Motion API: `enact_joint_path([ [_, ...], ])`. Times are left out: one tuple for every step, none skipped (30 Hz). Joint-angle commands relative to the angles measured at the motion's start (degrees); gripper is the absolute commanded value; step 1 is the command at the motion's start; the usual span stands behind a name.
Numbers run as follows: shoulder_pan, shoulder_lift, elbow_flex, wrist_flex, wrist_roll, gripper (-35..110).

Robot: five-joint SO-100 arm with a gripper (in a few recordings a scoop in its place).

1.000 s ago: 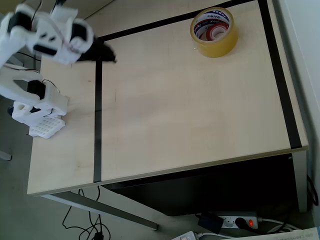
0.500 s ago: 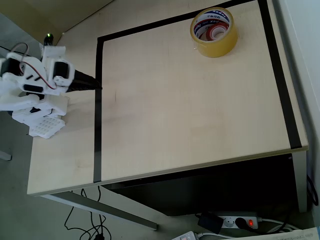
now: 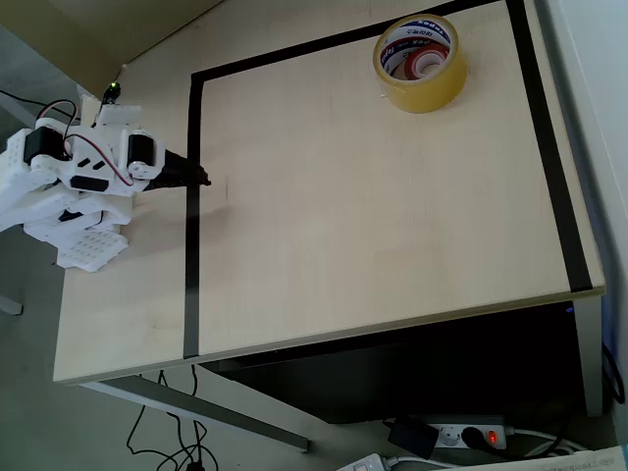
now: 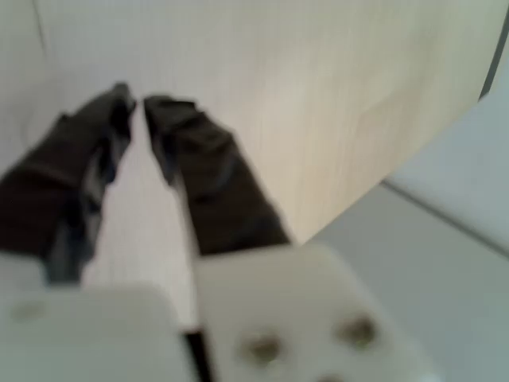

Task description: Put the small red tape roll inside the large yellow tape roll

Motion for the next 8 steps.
enact_joint_path([
  [-3.08, 0.0, 3.08, 4.31, 1.93, 0],
  [-2.99, 0.0, 3.08, 4.57, 1.93, 0],
  [-2.9, 0.0, 3.08, 5.19, 1.93, 0],
  [-2.64, 0.0, 3.08, 5.62, 1.93, 0],
  [-2.64, 0.0, 3.08, 6.33, 1.93, 0],
  [-2.99, 0.0, 3.08, 7.73, 1.93, 1],
  [-3.43, 0.0, 3.16, 7.91, 1.58, 1],
  [-3.78, 0.0, 3.16, 7.91, 1.58, 1],
])
